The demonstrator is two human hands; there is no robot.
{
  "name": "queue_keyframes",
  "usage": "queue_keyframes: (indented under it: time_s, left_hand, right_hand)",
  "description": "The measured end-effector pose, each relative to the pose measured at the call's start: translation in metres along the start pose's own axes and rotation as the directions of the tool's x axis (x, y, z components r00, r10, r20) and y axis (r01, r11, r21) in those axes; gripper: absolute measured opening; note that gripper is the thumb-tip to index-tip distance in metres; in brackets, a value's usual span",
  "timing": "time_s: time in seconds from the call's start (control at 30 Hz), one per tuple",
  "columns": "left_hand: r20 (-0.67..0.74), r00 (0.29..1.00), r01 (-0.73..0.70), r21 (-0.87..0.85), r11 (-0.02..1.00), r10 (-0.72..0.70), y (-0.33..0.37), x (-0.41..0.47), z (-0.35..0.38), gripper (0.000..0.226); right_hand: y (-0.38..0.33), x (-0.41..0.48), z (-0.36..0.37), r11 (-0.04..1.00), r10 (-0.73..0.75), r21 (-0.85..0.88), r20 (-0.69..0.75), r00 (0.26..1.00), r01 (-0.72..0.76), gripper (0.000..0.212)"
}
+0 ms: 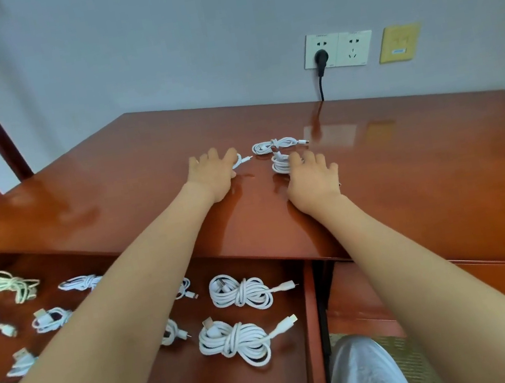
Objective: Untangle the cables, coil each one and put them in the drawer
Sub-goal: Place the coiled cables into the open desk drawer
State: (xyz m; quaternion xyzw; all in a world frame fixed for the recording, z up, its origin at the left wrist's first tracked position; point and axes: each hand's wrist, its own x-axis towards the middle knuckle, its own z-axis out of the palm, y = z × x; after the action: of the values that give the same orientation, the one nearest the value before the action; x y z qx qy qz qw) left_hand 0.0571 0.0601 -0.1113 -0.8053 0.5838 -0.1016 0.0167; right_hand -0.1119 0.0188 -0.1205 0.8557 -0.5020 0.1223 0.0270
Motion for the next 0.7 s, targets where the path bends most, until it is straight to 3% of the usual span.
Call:
queue_keyframes:
  time_s: [0.13, 0.27, 0.37, 0.5, 0.7]
  left_hand:
    - [0.075, 0.993, -0.073, -0.236, 0.969, 0.093, -0.020, -0.025, -0.015, 0.028]
    - [0.149, 0.979, -0.040, -0.527, 0.849, 0.139, -0.034, -0.052, -0.022, 0.031]
    - [0.173, 0.975, -0.027, -0.539, 0.842, 0.142, -0.042, -0.072, -0.021, 0.044]
    - [0.157, 0.977, -0.047, -0.504, 0.862, 0.145, -0.057, -0.102, -0.019, 0.032]
    - [0.145, 0.978, -0.032, -0.606, 0.794, 0.150, -0.067, -0.153, -0.024, 0.019]
  right_hand:
    - [-0.006, -0.009, -0.012, 0.999, -0.029, 0.014, 0.003, 1.000, 0.029, 0.038]
    - [-0.024, -0.016, -0.032, 0.986, -0.073, 0.152, 0.078, 0.994, 0.061, 0.026]
    - [-0.043, -0.030, -0.043, 0.973, -0.137, 0.209, 0.172, 0.976, 0.099, 0.029]
    - [-0.063, -0.048, -0.054, 0.961, -0.233, 0.217, 0.300, 0.925, 0.172, 0.019]
    - [-0.089, -0.063, -0.055, 0.919, -0.352, 0.322, 0.415, 0.839, 0.226, 0.033]
